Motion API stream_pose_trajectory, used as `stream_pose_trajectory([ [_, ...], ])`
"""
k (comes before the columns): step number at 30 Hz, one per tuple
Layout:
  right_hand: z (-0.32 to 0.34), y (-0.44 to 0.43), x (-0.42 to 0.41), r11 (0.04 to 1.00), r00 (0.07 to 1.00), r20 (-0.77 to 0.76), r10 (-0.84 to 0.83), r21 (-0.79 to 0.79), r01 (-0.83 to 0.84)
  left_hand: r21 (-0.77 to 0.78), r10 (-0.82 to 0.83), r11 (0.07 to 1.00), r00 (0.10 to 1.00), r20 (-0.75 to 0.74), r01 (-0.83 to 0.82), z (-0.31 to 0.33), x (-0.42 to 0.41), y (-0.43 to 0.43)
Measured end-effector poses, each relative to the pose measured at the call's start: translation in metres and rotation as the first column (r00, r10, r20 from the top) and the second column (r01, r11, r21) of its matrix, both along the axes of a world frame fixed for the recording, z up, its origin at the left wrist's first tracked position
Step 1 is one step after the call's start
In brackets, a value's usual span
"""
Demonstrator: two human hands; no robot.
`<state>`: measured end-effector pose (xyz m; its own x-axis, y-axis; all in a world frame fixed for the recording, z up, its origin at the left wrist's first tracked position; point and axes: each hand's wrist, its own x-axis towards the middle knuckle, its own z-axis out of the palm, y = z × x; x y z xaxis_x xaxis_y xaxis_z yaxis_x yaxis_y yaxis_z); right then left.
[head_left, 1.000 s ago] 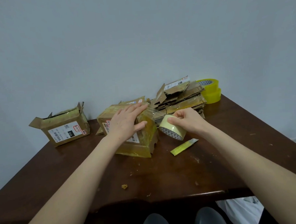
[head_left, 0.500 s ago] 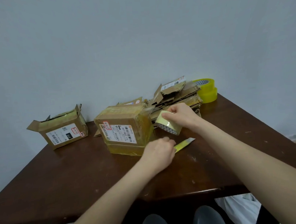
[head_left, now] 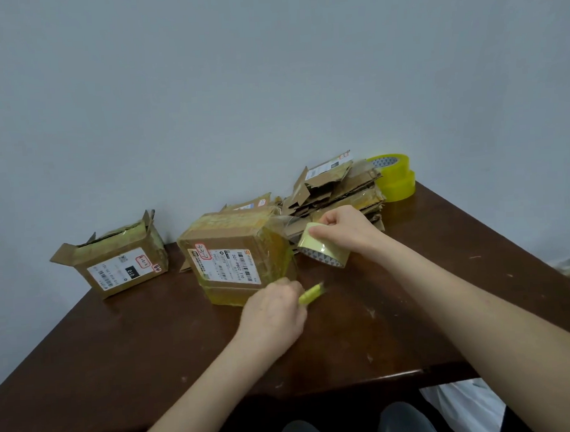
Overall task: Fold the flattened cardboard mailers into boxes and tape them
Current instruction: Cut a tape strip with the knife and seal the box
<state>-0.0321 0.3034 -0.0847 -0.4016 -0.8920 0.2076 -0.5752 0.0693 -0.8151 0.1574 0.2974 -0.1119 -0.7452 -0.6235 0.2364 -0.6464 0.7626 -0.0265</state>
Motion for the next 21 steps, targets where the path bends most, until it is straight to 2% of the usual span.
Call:
stream_pose_trajectory([
  [2, 0.000, -0.002, 0.003, 1.000, 1.000, -0.001, -0.019, 0.010, 0.019, -0.067, 0.006, 0.998, 0.986, -0.167, -0.017, 0.029, 0.018, 0.004],
  [5, -0.001, -0.002, 0.010, 0.999, 0.998, 0.038, -0.045, 0.007, 0.044, -0.129, 0.018, 0.988, 0.902, -0.430, -0.081, 0.063, 0.019, -0.005],
  [7, -0.002, -0.001, 0.012, 0.998, 0.998, 0.018, -0.067, 0.024, 0.066, -0.141, 0.056, 0.980, 0.867, -0.495, -0.143, 0.073, 0.007, -0.018],
  [12, -0.002, 0.004, 0.013, 0.992, 0.992, -0.005, -0.125, 0.029, 0.125, -0.123, 0.115, 0.977, 0.917, -0.382, -0.174, 0.063, -0.019, -0.039],
  [21, -0.005, -0.002, 0.016, 0.980, 0.982, -0.029, -0.188, 0.055, 0.189, -0.130, 0.077, 0.983, 0.930, -0.359, -0.132, 0.050, -0.008, -0.045],
])
